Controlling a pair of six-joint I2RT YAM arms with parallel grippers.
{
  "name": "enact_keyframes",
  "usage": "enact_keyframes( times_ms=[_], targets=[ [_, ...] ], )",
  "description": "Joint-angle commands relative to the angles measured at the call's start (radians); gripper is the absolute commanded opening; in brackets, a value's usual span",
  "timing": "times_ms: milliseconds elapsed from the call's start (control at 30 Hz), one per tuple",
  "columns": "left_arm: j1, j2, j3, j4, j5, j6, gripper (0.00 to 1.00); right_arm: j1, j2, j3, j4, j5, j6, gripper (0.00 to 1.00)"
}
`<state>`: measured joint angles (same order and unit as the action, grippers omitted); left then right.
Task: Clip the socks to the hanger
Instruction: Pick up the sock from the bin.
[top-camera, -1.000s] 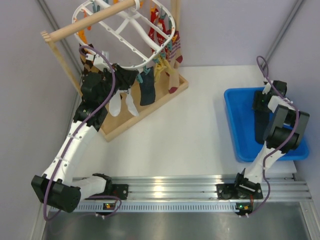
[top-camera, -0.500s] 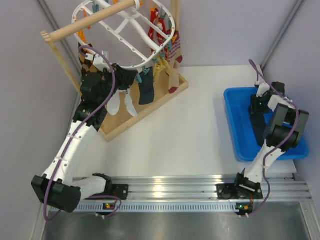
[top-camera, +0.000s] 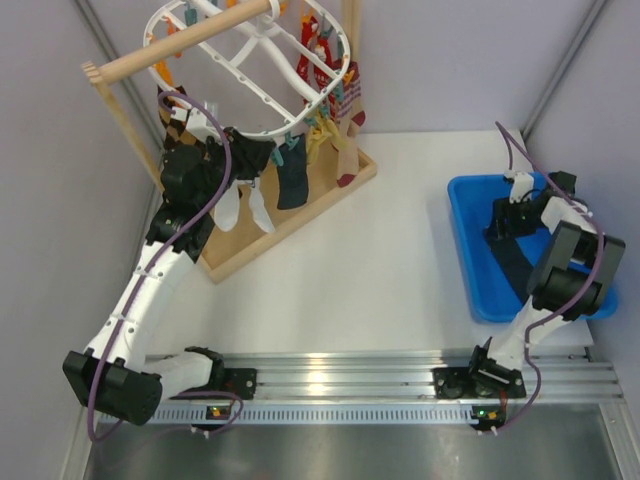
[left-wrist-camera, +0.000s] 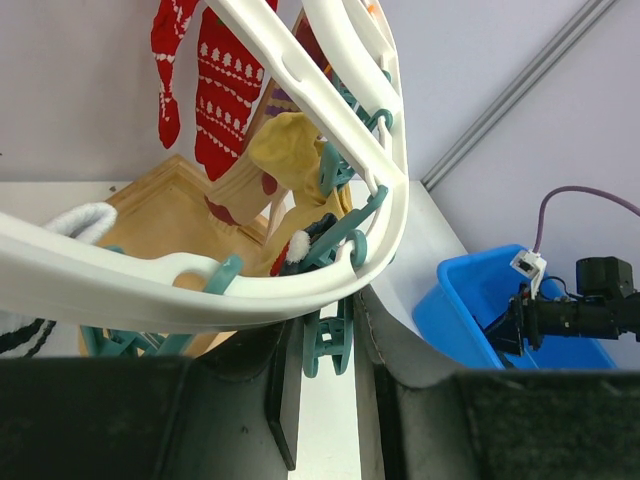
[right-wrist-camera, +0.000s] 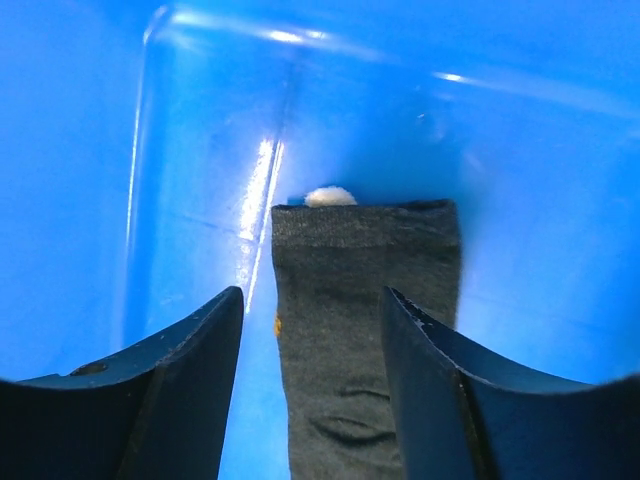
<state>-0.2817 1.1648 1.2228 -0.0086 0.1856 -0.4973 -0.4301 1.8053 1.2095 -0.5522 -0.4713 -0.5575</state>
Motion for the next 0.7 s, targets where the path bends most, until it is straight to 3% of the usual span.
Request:
enact_keyframes(
  times_ms=[0, 500, 633, 667],
  targets=[
    [0.009, -0.014, 0.021, 0.013, 0.0, 0.005, 0.0, -0.024, -0.06, 0.036, 0.024, -0.041, 0.004, 0.57],
    [0.015, -0.025, 0.014, -0.021, -0.008, 0.008, 0.0, -0.025, 0.123, 0.084, -0.006, 0.077, -0.157, 0.56],
    [0.016, -0.022, 0.017, -0.019, -0.005, 0.009, 0.0, -0.024, 0.123, 0.067, -0.008, 0.069, -0.18, 0.42],
    [0.016, -0.022, 0.018, -0.021, 0.0, 0.008, 0.0, -0.024, 0.117, 0.068, -0.021, 0.042, -0.183, 0.22]
  ],
)
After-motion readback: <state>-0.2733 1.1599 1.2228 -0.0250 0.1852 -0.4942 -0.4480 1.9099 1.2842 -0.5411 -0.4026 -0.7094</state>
